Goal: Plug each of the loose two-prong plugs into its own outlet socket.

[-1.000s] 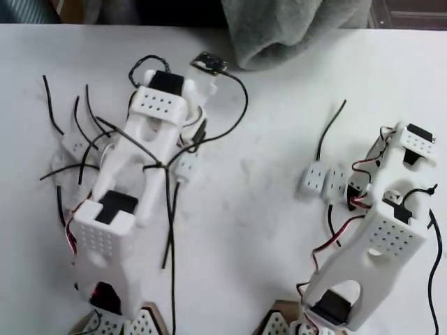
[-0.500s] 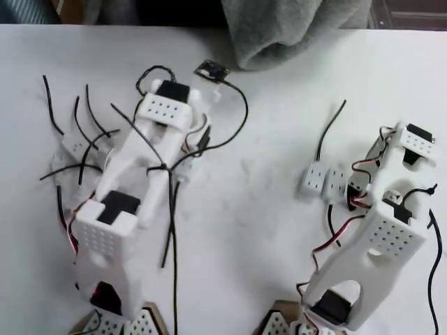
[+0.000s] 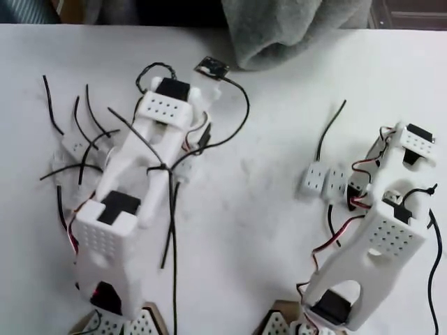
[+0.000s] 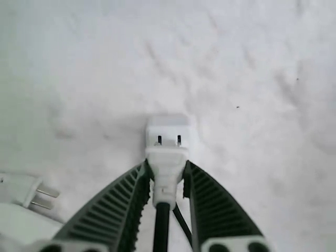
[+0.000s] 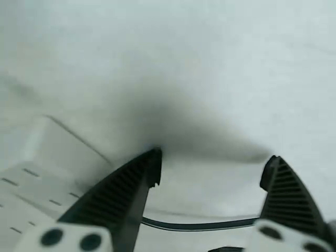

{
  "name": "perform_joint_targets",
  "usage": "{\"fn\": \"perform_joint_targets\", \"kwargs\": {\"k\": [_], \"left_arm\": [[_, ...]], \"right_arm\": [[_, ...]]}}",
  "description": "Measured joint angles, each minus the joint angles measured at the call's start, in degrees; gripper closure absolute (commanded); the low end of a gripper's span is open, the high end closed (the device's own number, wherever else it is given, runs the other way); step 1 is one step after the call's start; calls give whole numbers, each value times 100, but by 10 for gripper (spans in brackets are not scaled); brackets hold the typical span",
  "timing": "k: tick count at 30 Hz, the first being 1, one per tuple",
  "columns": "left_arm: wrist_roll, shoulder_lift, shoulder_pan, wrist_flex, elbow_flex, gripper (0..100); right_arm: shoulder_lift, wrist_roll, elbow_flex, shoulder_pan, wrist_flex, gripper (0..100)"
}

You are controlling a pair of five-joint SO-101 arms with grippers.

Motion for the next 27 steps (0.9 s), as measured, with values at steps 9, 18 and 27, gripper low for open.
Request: {"fn": "perform_joint_targets", "kwargs": {"k": [9, 18, 27], "left_arm": [[0, 0, 88, -158, 44, 976], [0, -44, 88, -659, 589, 976], [-9, -18, -9, -70, 220, 976]], "right_arm": [[0, 0, 0, 0, 0, 683], [0, 0, 0, 0, 0, 683], [0, 0, 0, 0, 0, 683]]}}
